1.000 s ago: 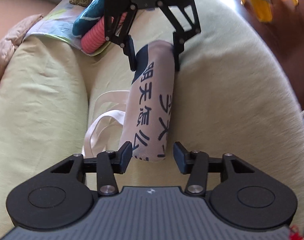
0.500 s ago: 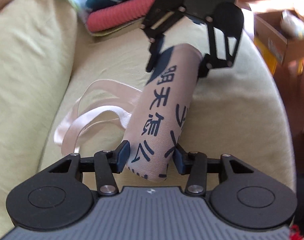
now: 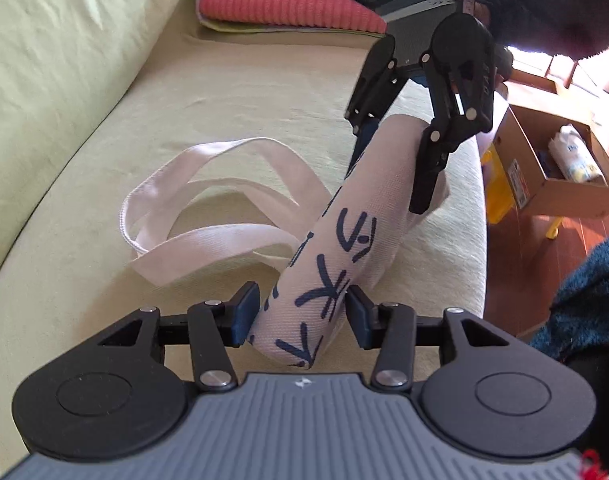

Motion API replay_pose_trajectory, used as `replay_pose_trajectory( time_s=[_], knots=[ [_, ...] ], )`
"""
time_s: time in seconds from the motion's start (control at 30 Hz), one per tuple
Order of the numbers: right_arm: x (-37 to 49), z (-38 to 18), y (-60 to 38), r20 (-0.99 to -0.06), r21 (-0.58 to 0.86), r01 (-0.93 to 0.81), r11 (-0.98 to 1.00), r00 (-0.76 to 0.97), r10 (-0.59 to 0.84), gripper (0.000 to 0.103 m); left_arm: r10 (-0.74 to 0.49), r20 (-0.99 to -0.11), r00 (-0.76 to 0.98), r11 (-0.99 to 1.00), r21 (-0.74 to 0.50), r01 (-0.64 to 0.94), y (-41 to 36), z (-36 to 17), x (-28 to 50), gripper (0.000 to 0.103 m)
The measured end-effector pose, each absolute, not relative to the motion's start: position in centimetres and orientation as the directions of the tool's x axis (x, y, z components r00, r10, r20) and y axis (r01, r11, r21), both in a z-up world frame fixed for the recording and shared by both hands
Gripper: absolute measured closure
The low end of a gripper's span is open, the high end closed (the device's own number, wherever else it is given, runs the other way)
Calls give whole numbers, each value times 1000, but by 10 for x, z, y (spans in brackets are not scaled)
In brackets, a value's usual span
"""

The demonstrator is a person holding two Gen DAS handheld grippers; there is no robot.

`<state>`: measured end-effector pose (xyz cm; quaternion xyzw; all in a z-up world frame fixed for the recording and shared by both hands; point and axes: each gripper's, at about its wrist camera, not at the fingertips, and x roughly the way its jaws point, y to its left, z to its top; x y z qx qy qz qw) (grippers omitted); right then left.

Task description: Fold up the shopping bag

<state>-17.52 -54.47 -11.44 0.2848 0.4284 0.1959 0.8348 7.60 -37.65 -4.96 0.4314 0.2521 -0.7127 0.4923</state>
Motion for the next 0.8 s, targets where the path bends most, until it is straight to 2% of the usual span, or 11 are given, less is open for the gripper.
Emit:
replay_pose_trajectory(
  time_s=[0.17,0.27,0.3,0.33,0.37,0.43,0.5,0.6,0.63,0.77,0.8],
  knots=[
    [-171,-142,-575,-549,788,78,610,538,640,40,-494,-862,-114,-339,70,938,-381,-47,80,43],
    [-176,-150,-581,-534,819,152,553,555,638,44,-551,-834,6,-296,202,933,-374,-37,72,46],
    [-175,-154,-585,-528,830,186,526,564,635,46,-583,-809,73,-282,286,916,-369,-32,64,52],
    [-175,-159,-588,-523,841,228,490,574,630,47,-613,-778,139,-264,368,892,-363,-27,57,63],
    [-175,-162,-590,-521,847,258,465,579,627,47,-643,-746,175,-255,424,869,-357,-21,49,64],
    [-176,-161,-588,-532,842,280,462,577,620,47,-677,-719,154,-254,425,869,-350,-13,36,68],
    [-178,-162,-587,-534,841,294,454,585,611,47,-675,-731,98,-291,387,875,-348,-17,24,72],
    [-178,-164,-587,-525,847,307,435,616,588,46,-648,-753,112,-307,394,866,-359,-47,7,76],
    [-180,-165,-586,-524,846,307,435,625,578,47,-646,-756,107,-284,369,885,-362,-49,11,81],
    [-184,-175,-582,-511,853,326,407,674,533,50,-641,-763,84,-188,263,946,-372,-58,29,84],
    [-180,-177,-583,-514,852,330,406,679,525,50,-641,-764,79,-163,235,958,-374,-61,33,91]
  ],
)
